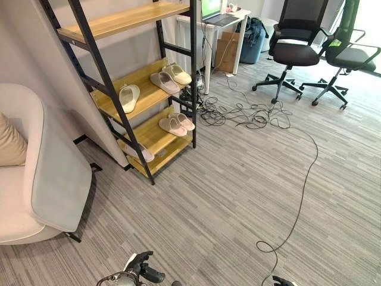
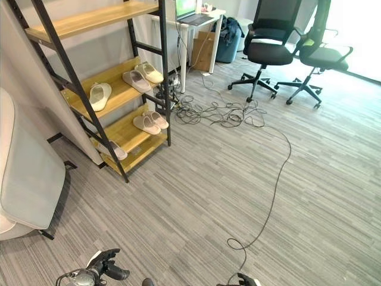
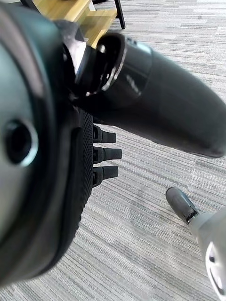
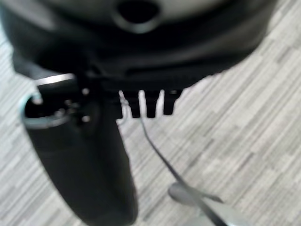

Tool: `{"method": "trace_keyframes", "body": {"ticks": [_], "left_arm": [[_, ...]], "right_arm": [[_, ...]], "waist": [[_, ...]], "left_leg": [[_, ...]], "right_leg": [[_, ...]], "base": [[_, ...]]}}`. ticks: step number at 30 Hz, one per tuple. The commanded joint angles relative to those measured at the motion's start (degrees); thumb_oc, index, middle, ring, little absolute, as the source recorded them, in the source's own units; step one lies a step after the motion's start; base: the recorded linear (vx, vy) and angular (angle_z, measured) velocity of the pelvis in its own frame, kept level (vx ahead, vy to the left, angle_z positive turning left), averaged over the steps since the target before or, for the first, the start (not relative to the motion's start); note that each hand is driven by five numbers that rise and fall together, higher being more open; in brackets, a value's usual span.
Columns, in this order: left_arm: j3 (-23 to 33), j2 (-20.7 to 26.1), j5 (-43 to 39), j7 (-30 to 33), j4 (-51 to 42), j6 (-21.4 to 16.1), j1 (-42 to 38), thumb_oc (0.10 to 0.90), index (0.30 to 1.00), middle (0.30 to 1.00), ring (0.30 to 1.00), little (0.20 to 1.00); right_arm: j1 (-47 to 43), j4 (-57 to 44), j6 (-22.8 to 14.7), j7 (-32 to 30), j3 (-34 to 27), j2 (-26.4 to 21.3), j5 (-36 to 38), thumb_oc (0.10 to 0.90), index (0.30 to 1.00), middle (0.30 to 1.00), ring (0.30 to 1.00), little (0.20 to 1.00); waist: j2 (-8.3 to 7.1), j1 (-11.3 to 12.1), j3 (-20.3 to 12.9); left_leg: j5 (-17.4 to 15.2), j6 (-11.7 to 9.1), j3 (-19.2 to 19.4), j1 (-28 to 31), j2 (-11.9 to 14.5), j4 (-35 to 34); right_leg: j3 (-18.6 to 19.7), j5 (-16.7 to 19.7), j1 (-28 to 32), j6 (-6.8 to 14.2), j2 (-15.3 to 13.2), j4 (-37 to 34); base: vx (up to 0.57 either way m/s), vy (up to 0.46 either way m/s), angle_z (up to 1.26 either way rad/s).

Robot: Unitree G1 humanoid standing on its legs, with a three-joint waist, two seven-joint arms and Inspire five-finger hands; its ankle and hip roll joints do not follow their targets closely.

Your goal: Arrange the slippers neatly on the shoe rack.

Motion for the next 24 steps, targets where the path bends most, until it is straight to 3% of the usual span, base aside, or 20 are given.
{"method": "trace_keyframes", "body": {"ticks": [1,16,20,24], "left_arm": [[-2.98,-0.75,1.87,0.87,2.63,-2.78,-6.84,0.8,0.9,0.9,0.9,0.9],[-2.37,-2.41,2.01,1.08,5.28,-1.36,-4.95,0.8,0.9,0.9,0.9,0.9],[-2.96,-2.53,1.74,0.88,4.67,-1.35,-5.22,0.8,0.9,0.9,0.9,0.9],[-3.93,-2.85,0.92,1.02,3.66,-1.59,-6.2,0.8,0.9,0.9,0.9,0.9]], "right_arm": [[-1.43,0.23,-1.55,-1.45,1.06,-3.0,-1.22,0.8,0.9,0.9,0.9,0.9],[-1.29,2.92,-0.61,-0.85,0.54,-1.17,1.01,0.8,0.9,0.9,0.9,0.9],[-1.66,2.97,-0.85,-0.89,0.63,-1.75,1.61,0.8,0.9,0.9,0.9,0.9],[-2.17,2.37,-0.92,-0.98,1.03,-2.63,3.08,0.8,0.9,0.9,0.9,0.9]], "waist": [[0.02,1.99,-3.12],[0.88,2.01,-1.74],[0.58,2.13,-0.38],[-0.93,2.43,2.16]], "left_leg": [[0.96,-6.78,-1.86,-1.85,3.01,-0.74],[0.76,-6.6,-2.35,-1.45,3.41,-0.21],[-1.27,-6.62,-2.78,-3.96,4.17,6.27],[-1.94,-7.01,-4.42,-9.79,5.8,17.34]], "right_leg": [[0.62,2.49,-3.98,7.48,-3.83,1.83],[1.18,-0.04,-5.76,5.94,-3.4,5.88],[1.92,-1.05,-6.45,4.95,-3.3,7.67],[2.42,-1.86,-6.19,3.12,-3.81,9.11]], "base": [[0.0,0.0,0.0],[0.01,-0.051,0.01],[-0.02,-0.085,-0.01],[0.02,-0.131,-0.05]]}}
